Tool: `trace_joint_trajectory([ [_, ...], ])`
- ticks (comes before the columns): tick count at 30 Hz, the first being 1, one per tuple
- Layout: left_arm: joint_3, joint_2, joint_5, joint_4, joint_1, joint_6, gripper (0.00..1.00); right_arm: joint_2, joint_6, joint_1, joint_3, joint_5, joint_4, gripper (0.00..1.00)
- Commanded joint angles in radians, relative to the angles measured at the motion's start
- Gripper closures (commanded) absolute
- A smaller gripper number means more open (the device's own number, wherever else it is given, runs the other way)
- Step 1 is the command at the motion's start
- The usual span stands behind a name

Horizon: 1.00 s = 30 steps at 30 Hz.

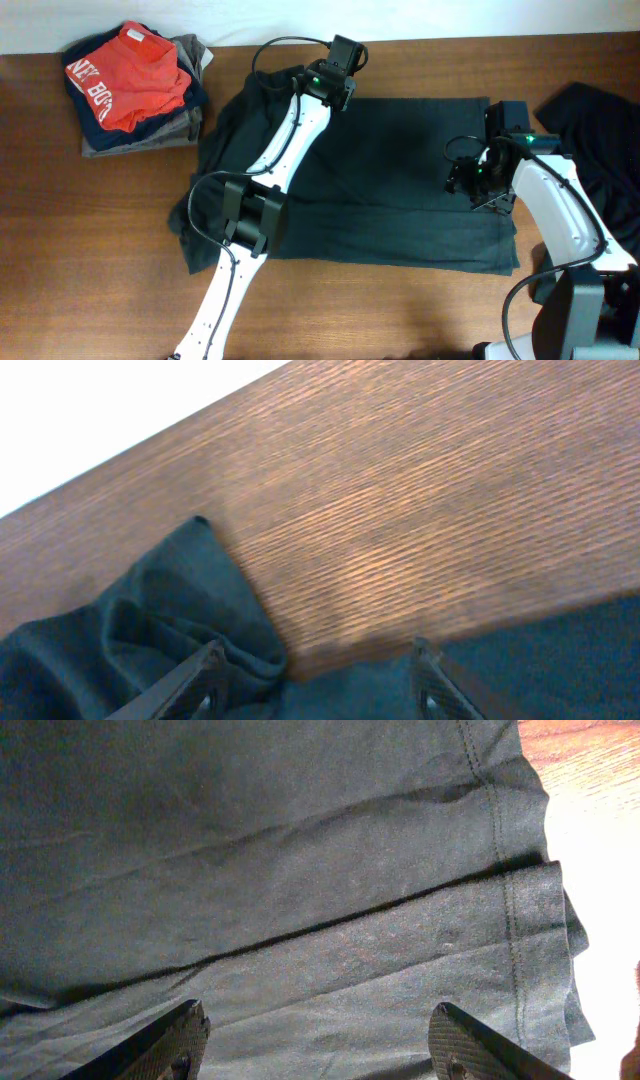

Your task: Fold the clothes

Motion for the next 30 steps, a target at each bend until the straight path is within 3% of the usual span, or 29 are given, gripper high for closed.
trace_joint_trajectory([
  [1,0.020,-0.027,-0.047,0.003,0.044,-0.008,0.42,-0.002,-0.018,-0.001,0.022,0.000,-0.010,0.25],
  [4,0.020,-0.027,-0.042,0.010,0.065,-0.060,0.45,-0.002,-0.018,-0.001,0.022,0.000,-0.018,0.25],
  [30,0.020,0.074,0.036,0.071,0.084,-0.053,0.45,-0.002,-0.021,-0.001,0.022,-0.014,-0.029,0.25],
])
